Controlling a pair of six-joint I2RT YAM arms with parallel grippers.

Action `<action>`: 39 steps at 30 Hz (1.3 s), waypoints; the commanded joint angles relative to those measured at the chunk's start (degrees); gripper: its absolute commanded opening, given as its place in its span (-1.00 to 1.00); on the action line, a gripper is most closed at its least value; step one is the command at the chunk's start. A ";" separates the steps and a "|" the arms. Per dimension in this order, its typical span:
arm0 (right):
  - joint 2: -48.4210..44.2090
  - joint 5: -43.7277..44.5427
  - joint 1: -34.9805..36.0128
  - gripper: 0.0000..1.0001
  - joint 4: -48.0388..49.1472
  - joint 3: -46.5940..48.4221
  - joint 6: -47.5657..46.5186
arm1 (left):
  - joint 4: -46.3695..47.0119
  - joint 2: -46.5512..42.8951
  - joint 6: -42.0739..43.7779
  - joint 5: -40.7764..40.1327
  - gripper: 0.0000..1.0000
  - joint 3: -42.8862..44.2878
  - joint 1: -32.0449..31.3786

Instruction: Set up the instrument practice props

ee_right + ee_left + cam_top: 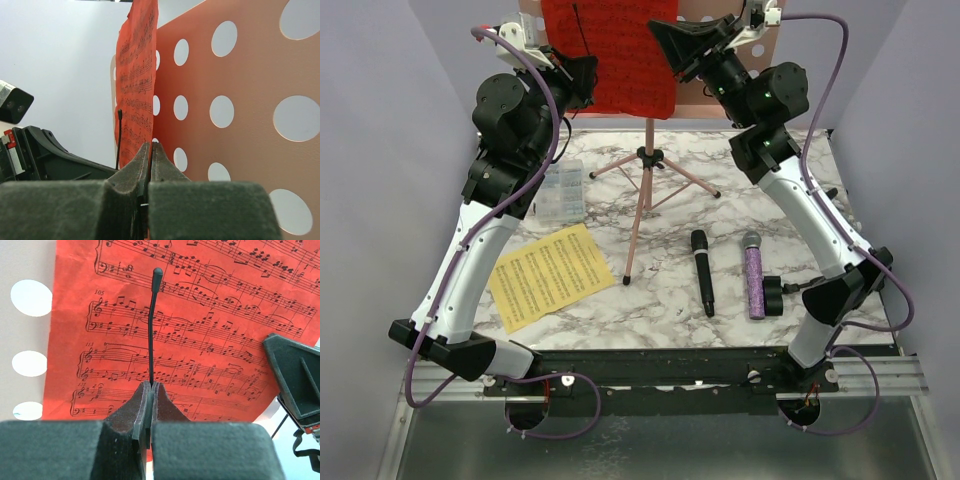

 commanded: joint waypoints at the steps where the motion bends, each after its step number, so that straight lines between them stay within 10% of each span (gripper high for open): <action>1: 1.93 -2.24 0.27 -0.99 2.79 2.95 1.14 | 0.64 -1.86 -0.44 1.34 -1.00 -0.26 0.18; 39: 10.33 -2.61 1.86 -0.99 6.71 9.96 1.91 | 1.08 -1.63 -0.52 0.49 -1.00 -1.19 0.18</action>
